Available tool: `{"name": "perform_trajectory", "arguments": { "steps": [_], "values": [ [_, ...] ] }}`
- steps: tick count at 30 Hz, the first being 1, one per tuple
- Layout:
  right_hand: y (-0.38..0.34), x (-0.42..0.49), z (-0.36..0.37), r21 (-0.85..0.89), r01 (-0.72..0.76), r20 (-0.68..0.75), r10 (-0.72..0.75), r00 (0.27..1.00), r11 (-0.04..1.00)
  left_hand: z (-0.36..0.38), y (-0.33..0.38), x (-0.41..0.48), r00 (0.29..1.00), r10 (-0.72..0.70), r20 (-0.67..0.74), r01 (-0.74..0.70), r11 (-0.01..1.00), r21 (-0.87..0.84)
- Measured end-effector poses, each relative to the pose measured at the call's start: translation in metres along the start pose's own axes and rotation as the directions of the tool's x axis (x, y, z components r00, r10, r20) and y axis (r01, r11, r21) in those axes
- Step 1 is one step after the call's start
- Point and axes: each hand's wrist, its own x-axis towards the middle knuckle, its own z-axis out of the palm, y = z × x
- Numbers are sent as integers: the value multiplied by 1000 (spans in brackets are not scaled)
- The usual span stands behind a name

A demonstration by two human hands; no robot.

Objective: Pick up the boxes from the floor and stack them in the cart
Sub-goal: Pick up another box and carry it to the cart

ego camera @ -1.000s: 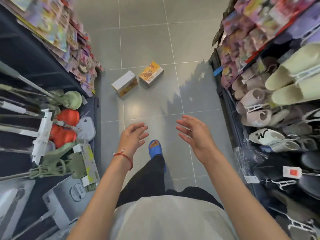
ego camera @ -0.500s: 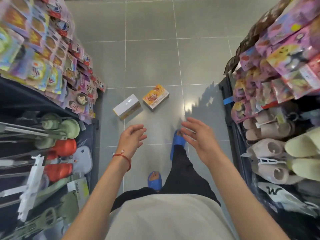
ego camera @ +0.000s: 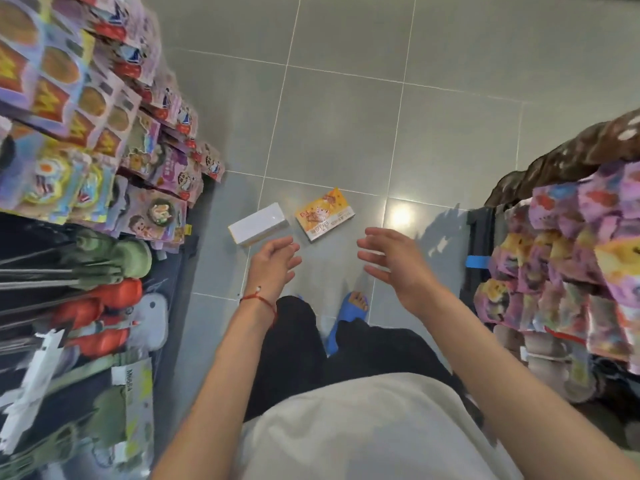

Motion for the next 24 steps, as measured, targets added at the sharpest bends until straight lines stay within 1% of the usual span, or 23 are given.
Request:
{"name": "perform_trajectory", "arguments": {
  "steps": [5, 9, 11, 14, 18, 24],
  "values": [
    [-41, 57, 20, -120, -32, -12, 31, 999, 992, 2, 30, 64, 998, -56, -34, 55, 998, -19],
    [-64, 100, 42, -182, -73, -70, 61, 996, 981, -6, 53, 106, 991, -133, -8, 133, 991, 20],
    [-75, 122, 53, -218, -75, -77, 59, 995, 973, -6, 65, 125, 991, -133, 10, 133, 991, 25],
    [-89, 158, 64, -316, -66, -103, 35, 994, 947, -5, 78, 155, 987, -164, 0, 164, 986, 30],
    [-98, 203, 72, -447, 9, -100, -61, 993, 894, 4, 76, 195, 967, -254, -25, 255, 967, 7],
    [-92, 277, 69, -535, -28, -46, 4, 999, 844, 31, 48, 260, 919, -389, -72, 380, 918, -116]
  ]
}}
